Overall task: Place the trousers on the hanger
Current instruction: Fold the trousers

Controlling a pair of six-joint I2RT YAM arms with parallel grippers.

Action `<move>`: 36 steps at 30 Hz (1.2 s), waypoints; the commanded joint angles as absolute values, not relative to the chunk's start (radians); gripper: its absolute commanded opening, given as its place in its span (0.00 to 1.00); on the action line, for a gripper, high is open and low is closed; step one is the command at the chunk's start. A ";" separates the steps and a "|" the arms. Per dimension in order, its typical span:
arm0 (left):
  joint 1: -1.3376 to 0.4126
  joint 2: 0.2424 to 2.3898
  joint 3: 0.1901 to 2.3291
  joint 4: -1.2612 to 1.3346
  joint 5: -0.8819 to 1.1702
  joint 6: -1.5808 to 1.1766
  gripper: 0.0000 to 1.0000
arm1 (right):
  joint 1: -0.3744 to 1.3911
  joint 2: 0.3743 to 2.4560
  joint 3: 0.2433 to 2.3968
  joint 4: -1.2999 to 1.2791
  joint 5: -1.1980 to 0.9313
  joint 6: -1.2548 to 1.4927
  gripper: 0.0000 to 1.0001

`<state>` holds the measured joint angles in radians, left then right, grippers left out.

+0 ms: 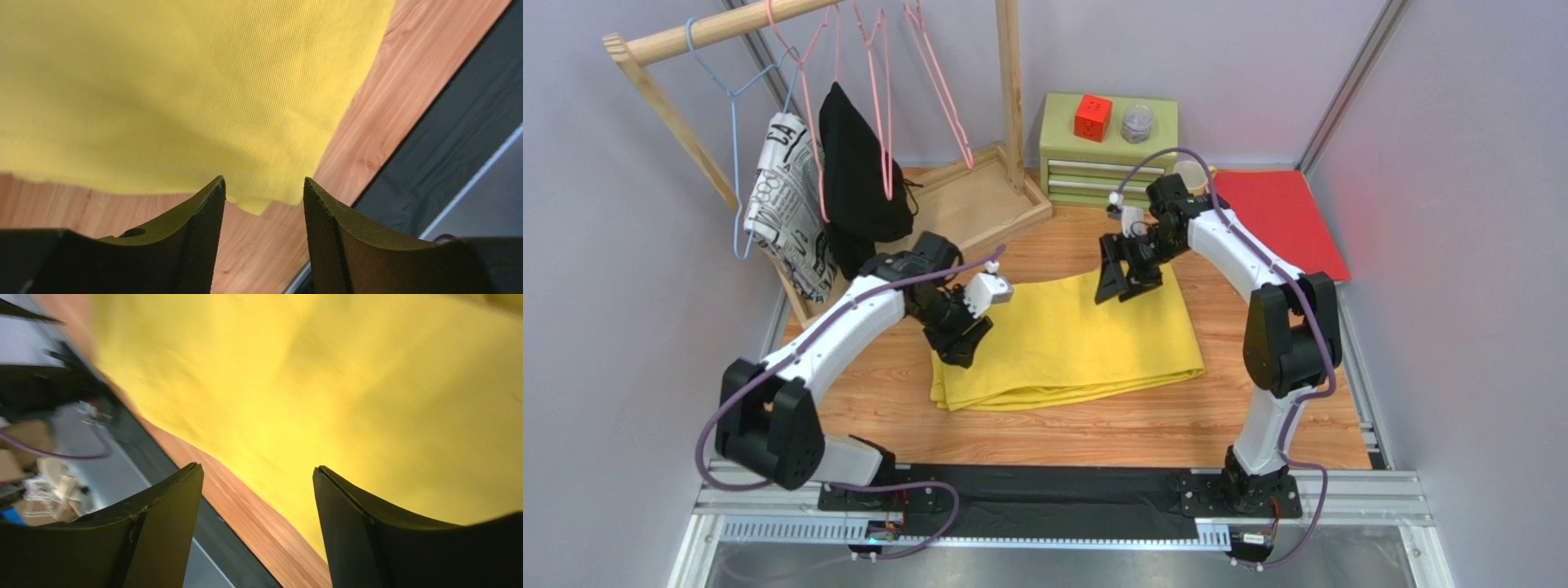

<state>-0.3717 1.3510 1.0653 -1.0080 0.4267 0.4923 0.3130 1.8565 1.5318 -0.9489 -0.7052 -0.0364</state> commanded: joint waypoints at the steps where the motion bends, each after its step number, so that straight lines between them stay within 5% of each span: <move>1: -0.506 1.475 1.077 -0.921 0.263 0.583 0.58 | 0.298 1.916 1.465 -1.115 -0.434 -0.319 0.66; 10: -0.538 1.675 0.917 -0.813 0.025 0.753 0.49 | 0.267 1.914 1.117 -0.964 -0.443 -0.152 0.67; 17: -0.511 1.703 1.044 -0.827 -0.006 0.816 0.54 | 0.232 1.855 1.169 -1.043 -0.475 -0.136 0.75; 25: -0.512 1.575 1.236 -0.986 0.308 0.764 0.59 | 0.232 1.730 1.411 -1.055 -0.542 -0.326 0.94; 36: -0.486 1.710 1.198 -0.898 0.241 0.669 0.57 | 0.195 2.029 1.509 -0.990 -0.204 -0.529 0.91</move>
<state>-0.4992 1.6455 1.1965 -0.9455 0.2413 0.7185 0.2413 1.9343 1.5059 -1.0309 -0.3771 -0.4236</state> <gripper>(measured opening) 0.575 0.907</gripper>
